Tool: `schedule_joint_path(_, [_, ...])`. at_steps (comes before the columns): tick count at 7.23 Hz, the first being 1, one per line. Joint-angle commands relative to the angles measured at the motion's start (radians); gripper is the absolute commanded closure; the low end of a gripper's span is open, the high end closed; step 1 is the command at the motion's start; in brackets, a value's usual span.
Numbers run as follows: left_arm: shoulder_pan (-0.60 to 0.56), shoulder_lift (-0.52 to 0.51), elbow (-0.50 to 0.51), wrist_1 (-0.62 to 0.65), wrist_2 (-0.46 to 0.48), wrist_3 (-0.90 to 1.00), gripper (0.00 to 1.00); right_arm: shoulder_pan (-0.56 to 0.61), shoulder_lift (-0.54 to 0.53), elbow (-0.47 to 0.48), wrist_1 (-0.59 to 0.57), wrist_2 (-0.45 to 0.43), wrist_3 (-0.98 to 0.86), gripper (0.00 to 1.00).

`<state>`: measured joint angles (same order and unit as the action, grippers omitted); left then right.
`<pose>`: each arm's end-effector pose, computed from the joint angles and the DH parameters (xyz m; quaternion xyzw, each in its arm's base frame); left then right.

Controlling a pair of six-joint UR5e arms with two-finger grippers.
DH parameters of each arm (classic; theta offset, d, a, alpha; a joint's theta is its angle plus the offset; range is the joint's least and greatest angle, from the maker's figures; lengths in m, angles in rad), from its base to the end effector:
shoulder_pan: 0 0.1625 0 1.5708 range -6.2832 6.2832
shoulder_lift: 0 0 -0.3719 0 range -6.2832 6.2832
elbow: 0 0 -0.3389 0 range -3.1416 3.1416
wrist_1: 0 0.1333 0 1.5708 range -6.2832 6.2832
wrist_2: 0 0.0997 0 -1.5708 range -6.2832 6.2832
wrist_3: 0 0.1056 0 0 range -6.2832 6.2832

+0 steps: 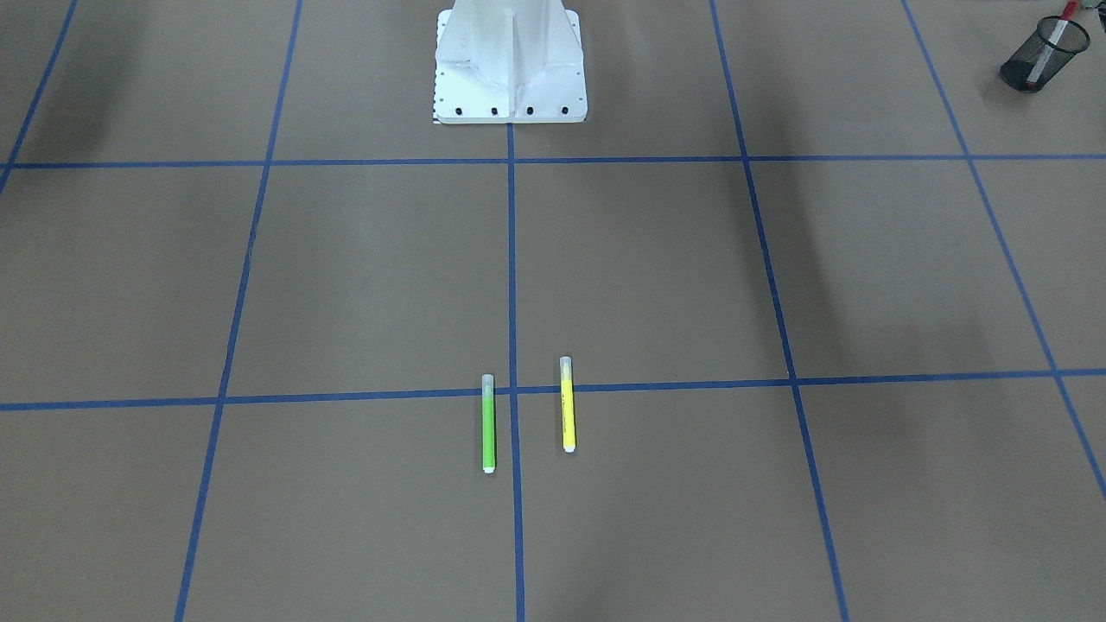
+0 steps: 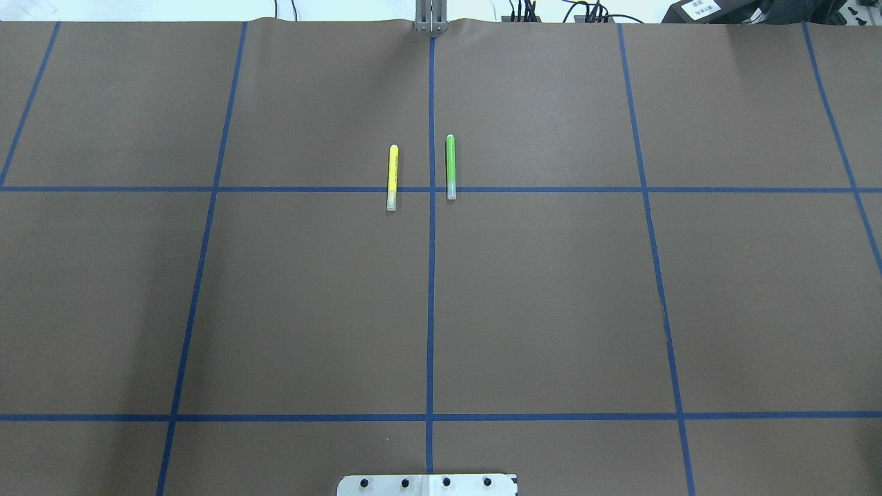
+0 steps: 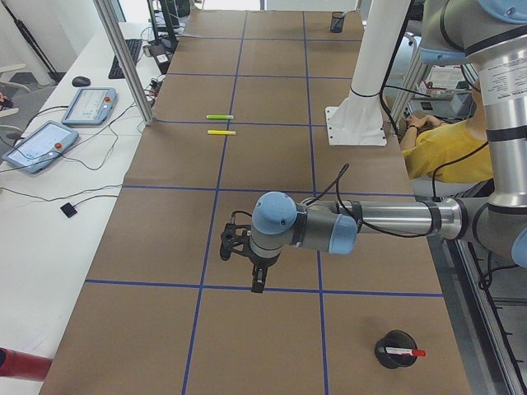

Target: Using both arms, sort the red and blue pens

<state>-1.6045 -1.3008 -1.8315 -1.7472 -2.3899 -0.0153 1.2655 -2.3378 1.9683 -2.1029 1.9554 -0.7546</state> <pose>-0.0679 -0.3479 0.5786 0.0802 0.3961 0.0108 0.9146 0.0764 -0.0692 0.6916 -0.3786 -0.2630 -0.3748 0.8044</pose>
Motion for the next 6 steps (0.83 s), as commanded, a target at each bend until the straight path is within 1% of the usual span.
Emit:
schedule_joint_path(1, [0.000, 0.000, 0.000, 0.000, 0.000, 0.000, 0.00, 0.000, 0.002, 0.001, 0.001, 0.000, 0.000, 0.01])
schedule_joint_path(4, [0.000, 0.002, 0.000, 0.000, -0.002, -0.002, 0.00, 0.002, 0.037, 0.018, 0.000, 0.000, 0.000, 0.01])
schedule_joint_path(6, [0.000, 0.002, 0.000, -0.002, -0.002, -0.002, 0.00, 0.009, 0.113, 0.023, -0.005, 0.003, 0.004, 0.01])
